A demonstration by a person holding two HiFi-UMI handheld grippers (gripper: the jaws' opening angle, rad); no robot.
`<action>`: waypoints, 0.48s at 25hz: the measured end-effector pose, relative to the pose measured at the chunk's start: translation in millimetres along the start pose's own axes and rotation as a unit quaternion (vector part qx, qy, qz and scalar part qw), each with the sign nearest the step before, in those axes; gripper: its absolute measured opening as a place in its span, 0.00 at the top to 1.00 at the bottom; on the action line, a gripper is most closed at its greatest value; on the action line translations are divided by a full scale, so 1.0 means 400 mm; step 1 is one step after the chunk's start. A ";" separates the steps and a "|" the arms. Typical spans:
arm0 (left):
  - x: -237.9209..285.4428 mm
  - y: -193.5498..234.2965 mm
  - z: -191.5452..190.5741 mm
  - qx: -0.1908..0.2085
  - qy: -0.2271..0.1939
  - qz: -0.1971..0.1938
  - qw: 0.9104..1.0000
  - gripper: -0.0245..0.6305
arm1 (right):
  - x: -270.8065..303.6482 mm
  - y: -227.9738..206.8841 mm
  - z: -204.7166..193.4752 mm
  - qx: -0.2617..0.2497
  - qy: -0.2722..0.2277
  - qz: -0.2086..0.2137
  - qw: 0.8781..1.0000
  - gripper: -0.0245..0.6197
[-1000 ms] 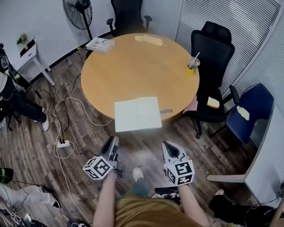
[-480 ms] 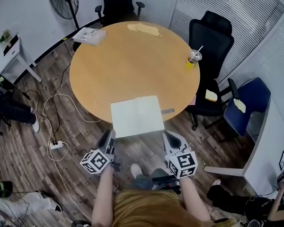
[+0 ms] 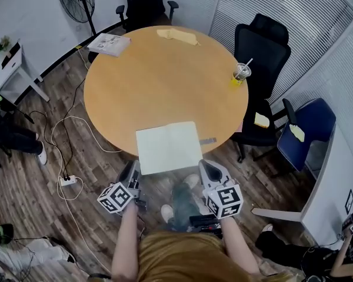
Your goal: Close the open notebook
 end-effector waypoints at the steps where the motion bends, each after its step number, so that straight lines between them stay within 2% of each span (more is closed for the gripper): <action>1: 0.003 0.001 0.000 -0.001 0.002 -0.001 1.000 0.73 | 0.006 -0.005 -0.002 -0.002 0.002 0.001 1.000 0.95; 4: 0.020 -0.003 0.000 0.001 0.010 -0.005 1.000 0.74 | 0.025 -0.033 -0.007 -0.006 0.007 -0.001 1.000 0.95; 8: 0.025 0.010 -0.007 0.005 0.017 0.012 1.000 0.74 | 0.042 -0.055 -0.017 -0.001 0.016 0.000 1.000 0.95; 12: 0.029 0.037 -0.027 -0.007 0.028 0.025 0.999 0.74 | 0.060 -0.063 -0.038 0.005 0.029 0.007 1.000 0.95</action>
Point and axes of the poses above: the fingertips, and each gripper's own axes: x forward along the fingers, y to its left, z out of its top, the point moved 10 cm from there along -x, backward along the fingers, and after that the axes turned 7 degrees about -z, right-handed, at the moved point
